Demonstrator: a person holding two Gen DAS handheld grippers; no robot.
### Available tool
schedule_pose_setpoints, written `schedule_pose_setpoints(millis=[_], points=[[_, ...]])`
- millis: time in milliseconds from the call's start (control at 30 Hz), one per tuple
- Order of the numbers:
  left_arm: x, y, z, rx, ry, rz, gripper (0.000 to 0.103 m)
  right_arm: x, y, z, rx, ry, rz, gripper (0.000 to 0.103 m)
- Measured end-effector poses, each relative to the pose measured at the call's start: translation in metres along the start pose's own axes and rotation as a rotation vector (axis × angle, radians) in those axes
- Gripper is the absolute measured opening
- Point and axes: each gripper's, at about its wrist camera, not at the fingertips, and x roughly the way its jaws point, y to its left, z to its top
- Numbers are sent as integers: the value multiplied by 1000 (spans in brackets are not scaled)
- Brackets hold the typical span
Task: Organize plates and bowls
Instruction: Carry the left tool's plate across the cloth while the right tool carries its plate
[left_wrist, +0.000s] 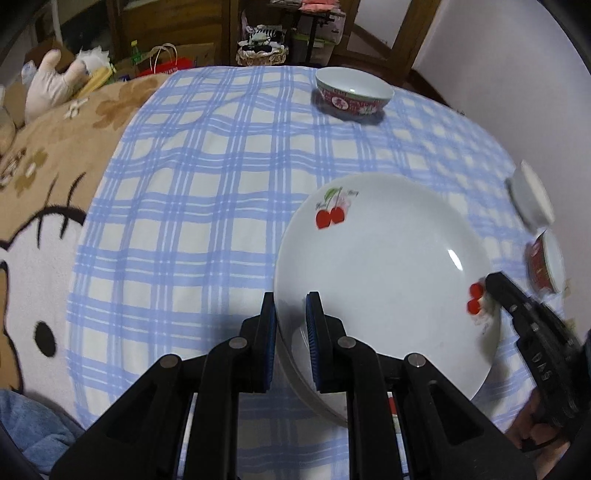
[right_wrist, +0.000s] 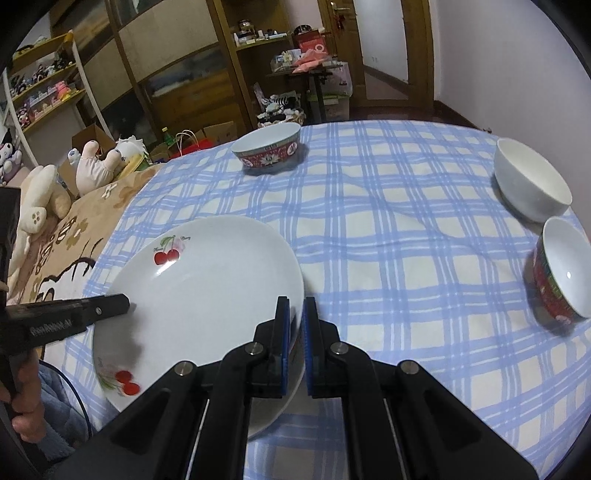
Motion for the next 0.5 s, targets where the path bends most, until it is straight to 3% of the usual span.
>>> schedule_pose_setpoints(millis=[100, 500], points=[[7, 4, 0, -26, 36, -19, 15, 5, 2, -2, -10, 7, -15, 8], [9, 5, 0, -35, 33, -3, 15, 11, 0, -7, -5, 19, -6, 8]])
